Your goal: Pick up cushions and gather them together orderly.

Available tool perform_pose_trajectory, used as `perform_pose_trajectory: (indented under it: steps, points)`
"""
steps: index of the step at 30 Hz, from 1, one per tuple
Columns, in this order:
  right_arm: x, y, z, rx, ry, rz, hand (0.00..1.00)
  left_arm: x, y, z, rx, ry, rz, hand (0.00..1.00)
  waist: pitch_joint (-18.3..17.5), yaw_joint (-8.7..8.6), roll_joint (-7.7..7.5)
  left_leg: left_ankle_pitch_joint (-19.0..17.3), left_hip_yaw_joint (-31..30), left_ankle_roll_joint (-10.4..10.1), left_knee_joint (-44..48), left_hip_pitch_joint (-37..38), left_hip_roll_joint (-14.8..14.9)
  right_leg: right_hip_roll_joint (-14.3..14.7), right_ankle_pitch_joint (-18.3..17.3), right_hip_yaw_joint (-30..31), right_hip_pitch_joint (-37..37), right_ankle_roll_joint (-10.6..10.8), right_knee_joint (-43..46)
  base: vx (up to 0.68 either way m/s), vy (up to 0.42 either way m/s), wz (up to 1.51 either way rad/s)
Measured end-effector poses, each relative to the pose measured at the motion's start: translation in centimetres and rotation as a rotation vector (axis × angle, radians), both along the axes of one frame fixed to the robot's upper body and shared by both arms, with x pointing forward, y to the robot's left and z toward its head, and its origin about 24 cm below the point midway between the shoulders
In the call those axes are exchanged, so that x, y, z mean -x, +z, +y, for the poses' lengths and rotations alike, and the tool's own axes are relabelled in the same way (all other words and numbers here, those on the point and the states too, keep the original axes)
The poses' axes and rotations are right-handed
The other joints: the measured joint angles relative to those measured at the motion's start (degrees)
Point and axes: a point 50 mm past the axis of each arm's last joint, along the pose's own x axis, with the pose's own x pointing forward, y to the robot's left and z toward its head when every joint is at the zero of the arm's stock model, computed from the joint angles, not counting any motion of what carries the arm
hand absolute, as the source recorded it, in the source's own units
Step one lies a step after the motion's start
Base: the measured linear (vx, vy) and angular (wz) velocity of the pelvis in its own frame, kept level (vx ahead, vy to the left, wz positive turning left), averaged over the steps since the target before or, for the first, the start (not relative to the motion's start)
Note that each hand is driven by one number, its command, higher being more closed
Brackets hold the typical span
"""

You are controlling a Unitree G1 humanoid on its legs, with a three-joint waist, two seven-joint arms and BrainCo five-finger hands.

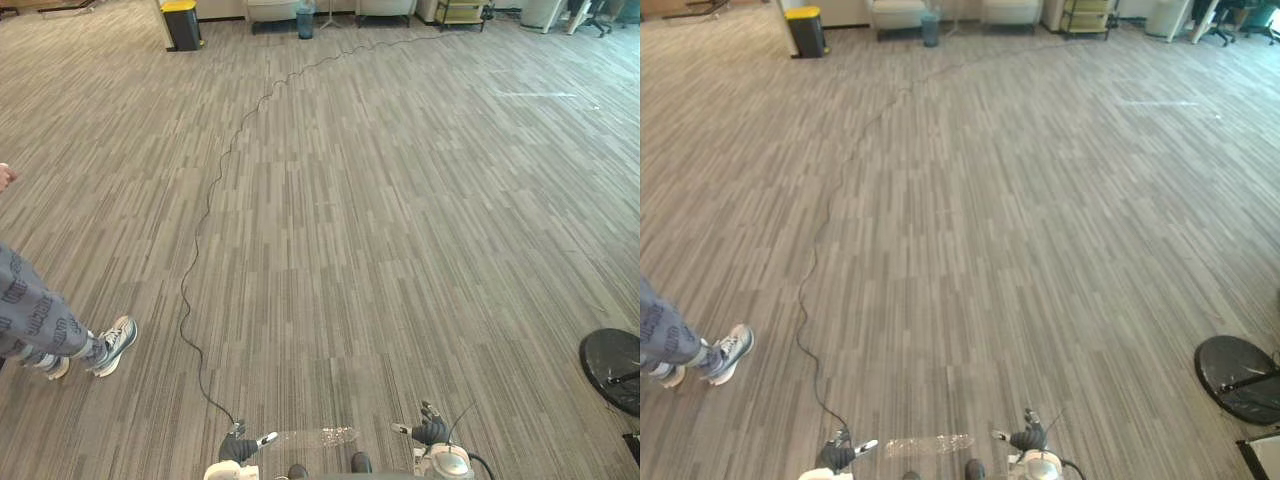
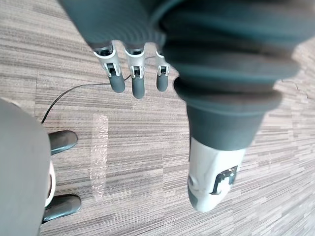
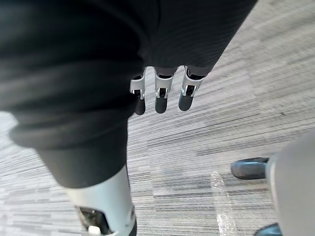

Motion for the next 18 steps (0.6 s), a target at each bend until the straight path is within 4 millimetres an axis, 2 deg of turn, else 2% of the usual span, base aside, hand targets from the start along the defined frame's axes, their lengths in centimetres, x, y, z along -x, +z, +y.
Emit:
perform_pose_trajectory:
  steps: [4, 12, 18]
  points:
    - [0.25, -0.14, -0.5, -0.056, -0.111, -0.003, 0.0, -0.53, -0.18, -0.31, -0.002, -0.036, 0.026, 0.0, -0.04, 0.05, 0.0, -0.33, -1.98, 0.16, 0.33, -0.57, -0.82, -0.77, -0.22, -1.97, 0.74, 0.01, -0.13, 0.14, 0.006, 0.24]
    - [0.49, -0.3, -0.55, -0.071, -0.139, 0.007, 0.0, -0.55, -0.19, -0.47, 0.001, -0.048, 0.026, 0.0, -0.03, 0.07, 0.0, -0.17, -3.35, 0.31, 0.05, 0.11, -0.78, -0.83, -0.41, -3.24, 1.71, 0.22, 0.11, -0.04, -0.033, 0.09]
    - [0.85, -0.39, -0.59, -0.069, -0.14, 0.015, 0.0, -0.47, -0.32, -0.64, -0.002, -0.079, 0.041, 0.0, 0.05, 0.01, 0.1, 0.6, -3.84, 0.79, -0.04, 0.14, -0.98, -1.19, -1.81, -4.34, 0.94, 0.17, 1.9, -0.09, -0.03, 0.07]
